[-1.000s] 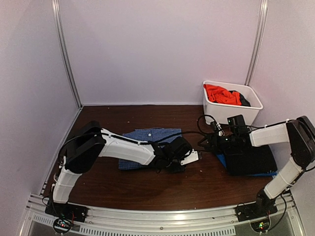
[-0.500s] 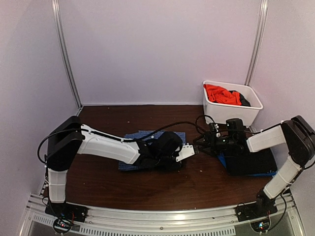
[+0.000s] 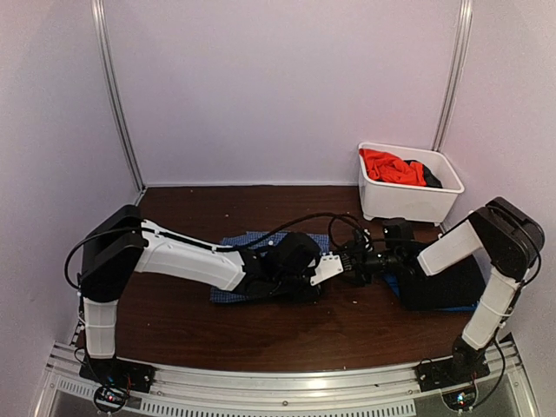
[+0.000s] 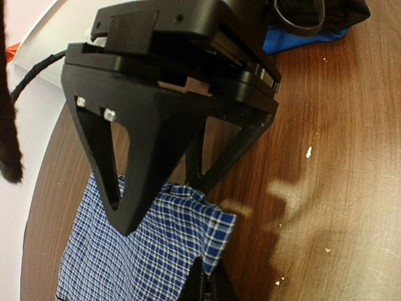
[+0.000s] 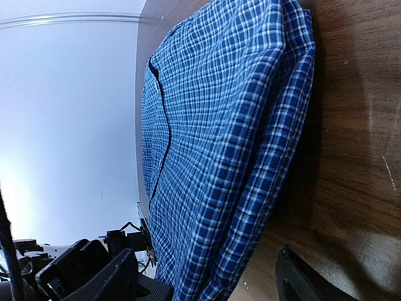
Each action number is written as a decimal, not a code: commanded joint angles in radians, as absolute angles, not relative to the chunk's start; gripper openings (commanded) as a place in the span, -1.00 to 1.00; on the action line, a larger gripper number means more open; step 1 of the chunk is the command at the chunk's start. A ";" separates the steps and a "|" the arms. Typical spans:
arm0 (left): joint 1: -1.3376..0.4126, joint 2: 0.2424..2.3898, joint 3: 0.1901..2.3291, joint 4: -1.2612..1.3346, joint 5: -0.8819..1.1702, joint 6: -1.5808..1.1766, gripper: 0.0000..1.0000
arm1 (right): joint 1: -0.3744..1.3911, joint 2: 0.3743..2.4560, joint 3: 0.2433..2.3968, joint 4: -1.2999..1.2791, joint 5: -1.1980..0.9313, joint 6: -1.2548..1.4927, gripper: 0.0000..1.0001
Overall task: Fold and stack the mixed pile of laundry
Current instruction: Pass from the left arm to the right, then turn over the square-folded shirt at the center of the board, then rotate the square-folded shirt at the center of the board.
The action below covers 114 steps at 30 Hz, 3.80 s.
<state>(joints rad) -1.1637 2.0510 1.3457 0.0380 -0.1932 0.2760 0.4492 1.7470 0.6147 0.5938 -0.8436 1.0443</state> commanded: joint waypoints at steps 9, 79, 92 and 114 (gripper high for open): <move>-1.161 1.981 1.311 0.132 -0.167 0.273 -1.00 | 0.511 1.879 0.664 0.795 -0.749 1.246 0.37; -0.577 0.879 0.713 -0.438 -0.328 -0.613 0.95 | 1.155 2.526 2.285 -1.159 0.234 0.062 -1.00; -0.485 0.993 0.752 -0.329 -0.140 -0.581 0.95 | 1.113 2.107 2.086 -0.785 -0.173 0.138 0.47; -0.627 1.638 0.932 -0.158 0.208 -0.581 0.50 | 0.592 1.927 1.365 -0.307 -0.441 0.137 0.30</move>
<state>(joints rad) -0.6231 1.5982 0.9592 -0.2485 0.1406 -0.5167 0.5919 1.8835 1.3605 -0.3676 -0.4107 0.1646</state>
